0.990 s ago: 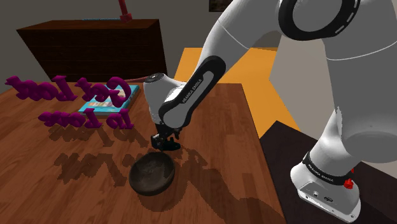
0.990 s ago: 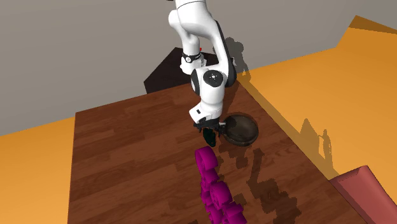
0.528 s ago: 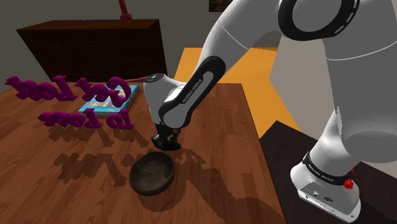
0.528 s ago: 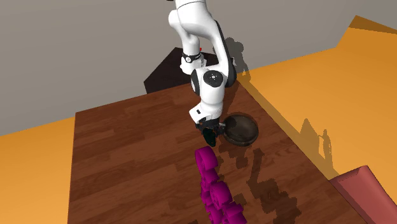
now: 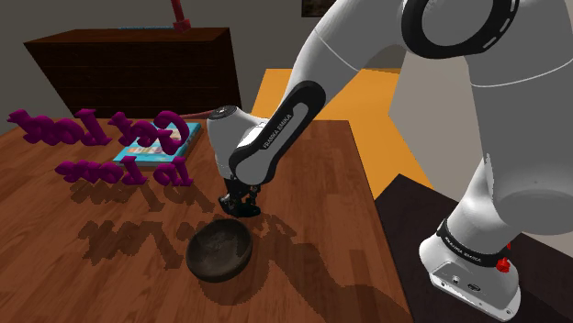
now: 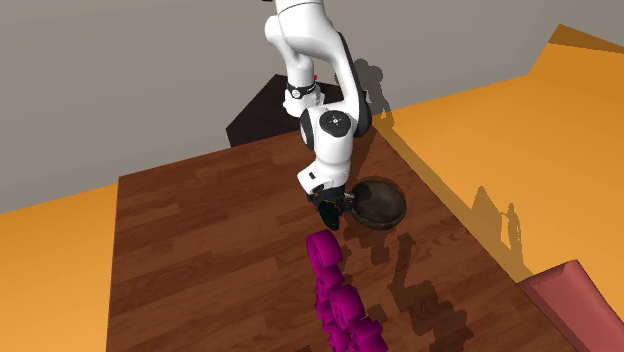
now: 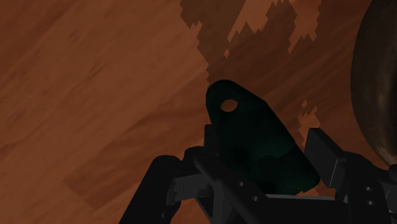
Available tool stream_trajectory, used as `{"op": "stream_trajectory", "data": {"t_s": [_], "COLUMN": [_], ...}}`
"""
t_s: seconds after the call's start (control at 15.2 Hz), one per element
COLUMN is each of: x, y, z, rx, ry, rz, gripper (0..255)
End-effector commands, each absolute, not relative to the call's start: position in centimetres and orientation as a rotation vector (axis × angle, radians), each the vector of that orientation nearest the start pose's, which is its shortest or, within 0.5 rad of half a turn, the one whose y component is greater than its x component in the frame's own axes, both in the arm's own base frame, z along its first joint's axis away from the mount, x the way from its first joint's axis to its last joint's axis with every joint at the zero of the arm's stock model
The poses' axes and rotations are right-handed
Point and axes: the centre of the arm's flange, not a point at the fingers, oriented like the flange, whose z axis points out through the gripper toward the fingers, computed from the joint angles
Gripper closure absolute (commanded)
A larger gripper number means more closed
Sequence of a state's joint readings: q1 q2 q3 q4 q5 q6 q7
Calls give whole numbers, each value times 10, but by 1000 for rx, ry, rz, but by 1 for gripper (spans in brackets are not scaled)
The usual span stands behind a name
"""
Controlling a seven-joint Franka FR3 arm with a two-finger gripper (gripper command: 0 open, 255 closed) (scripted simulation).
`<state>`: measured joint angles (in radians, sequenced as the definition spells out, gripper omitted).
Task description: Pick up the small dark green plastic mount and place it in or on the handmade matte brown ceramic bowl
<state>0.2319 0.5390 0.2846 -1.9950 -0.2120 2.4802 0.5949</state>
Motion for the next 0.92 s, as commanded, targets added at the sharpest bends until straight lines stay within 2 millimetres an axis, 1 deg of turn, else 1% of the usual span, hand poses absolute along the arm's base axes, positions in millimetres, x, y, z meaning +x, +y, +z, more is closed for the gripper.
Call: {"op": "stream_trajectory", "data": {"t_s": [0.0, 0.86], "x": [527, 527], "y": [297, 297], "z": [200, 268], "rx": [-3137, -3137], "ry": [-86, -86], "rz": [45, 45], "gripper": [255, 255]}}
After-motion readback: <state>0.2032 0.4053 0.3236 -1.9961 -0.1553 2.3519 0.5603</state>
